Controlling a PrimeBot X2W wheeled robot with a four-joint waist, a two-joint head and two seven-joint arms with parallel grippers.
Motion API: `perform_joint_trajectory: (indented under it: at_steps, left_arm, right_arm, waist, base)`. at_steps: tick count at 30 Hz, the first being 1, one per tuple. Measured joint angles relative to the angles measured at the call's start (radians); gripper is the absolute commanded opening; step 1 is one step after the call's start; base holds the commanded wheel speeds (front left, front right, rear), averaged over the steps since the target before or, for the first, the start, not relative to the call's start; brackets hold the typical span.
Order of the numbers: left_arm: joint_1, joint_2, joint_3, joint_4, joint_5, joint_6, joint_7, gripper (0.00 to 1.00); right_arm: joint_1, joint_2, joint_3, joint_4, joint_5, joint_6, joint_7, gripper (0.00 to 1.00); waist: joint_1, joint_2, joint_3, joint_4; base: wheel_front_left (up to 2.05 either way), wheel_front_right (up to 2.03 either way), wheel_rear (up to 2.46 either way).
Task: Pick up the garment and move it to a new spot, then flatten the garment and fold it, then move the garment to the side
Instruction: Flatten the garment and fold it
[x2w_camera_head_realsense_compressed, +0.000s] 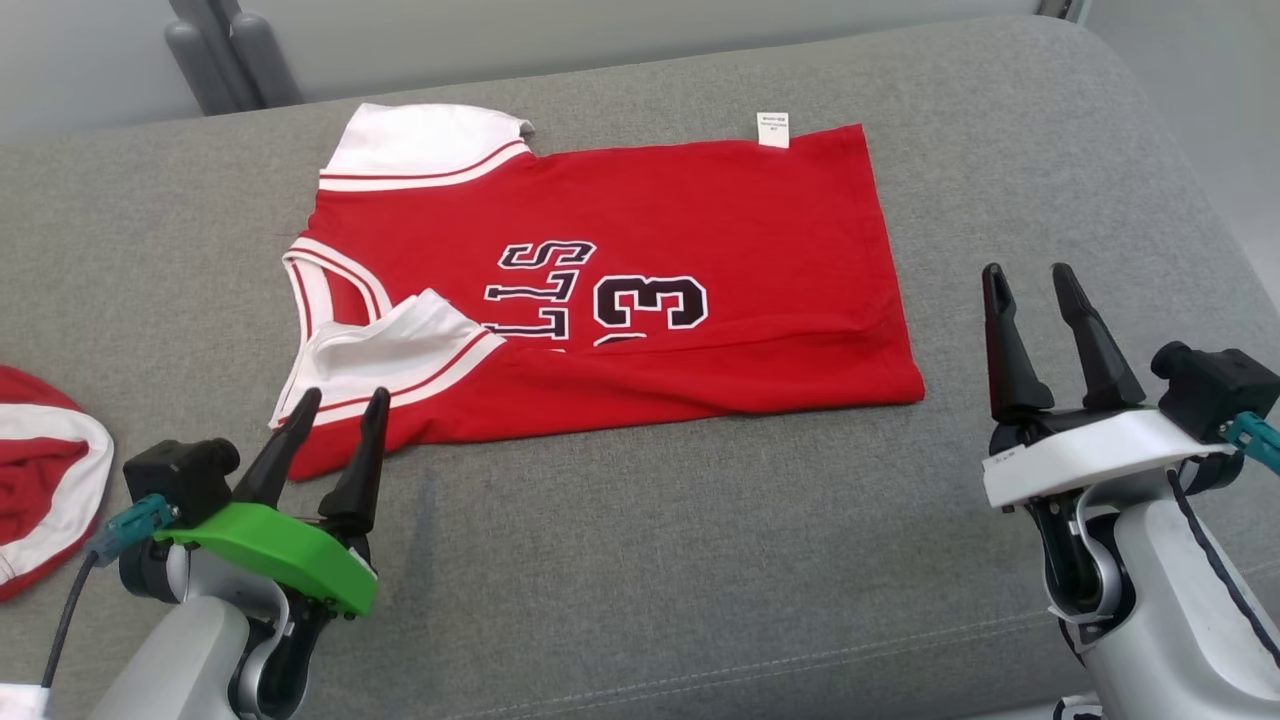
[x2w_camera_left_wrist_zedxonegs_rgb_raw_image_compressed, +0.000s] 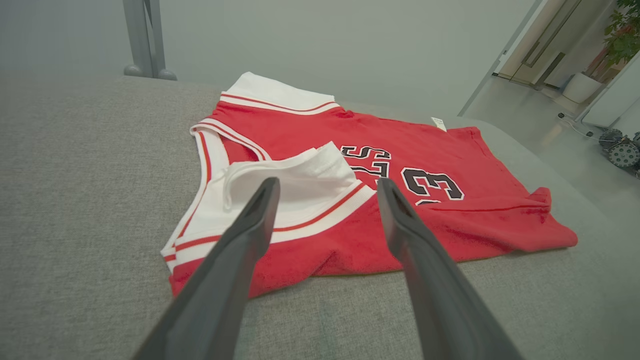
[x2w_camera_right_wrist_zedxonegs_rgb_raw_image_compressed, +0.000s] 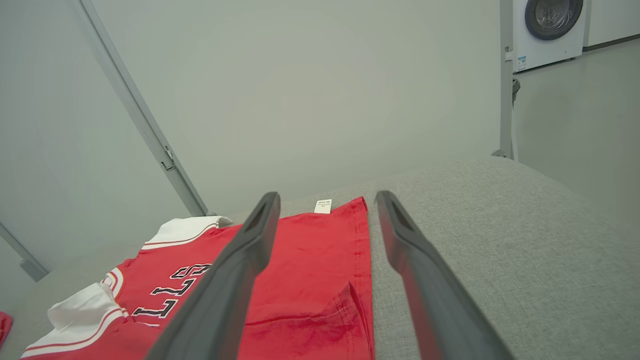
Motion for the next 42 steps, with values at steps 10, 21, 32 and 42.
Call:
perform_joint_trajectory:
  at_steps: [10, 21, 32, 42]
  left_arm:
    - [-0.016, -0.007, -0.013, 0.121, -0.038, -0.018, 0.008, 1.00]
    - [-0.129, -0.002, -0.013, 0.222, -0.039, -0.029, 0.044, 0.00]
    - [-0.207, 0.010, -0.010, 0.322, -0.039, -0.038, 0.067, 0.00]
    - [-0.308, 0.019, 0.008, 0.398, -0.047, -0.039, 0.087, 0.00]
  right_arm:
    - [0.006, 0.046, 0.017, -0.033, -0.036, 0.019, 0.000, 1.00]
    - [0.006, 0.072, 0.014, -0.047, -0.056, 0.035, 0.000, 1.00]
    - [0.006, 0.085, -0.020, -0.058, -0.079, 0.037, 0.000, 1.00]
    - [0.001, 0.100, 0.006, -0.061, -0.098, 0.056, 0.000, 1.00]
  waist:
    - [0.0000, 0.0000, 0.031, -0.038]
    - [0.0000, 0.0000, 0.076, -0.092]
    - [0.0000, 0.0000, 0.100, -0.118]
    - [0.0000, 0.0000, 0.125, -0.127]
  base:
    - [0.00, 0.00, 0.00]
    - [0.00, 0.00, 0.00]
    - [0.00, 0.00, 0.00]
    - [0.00, 0.00, 0.00]
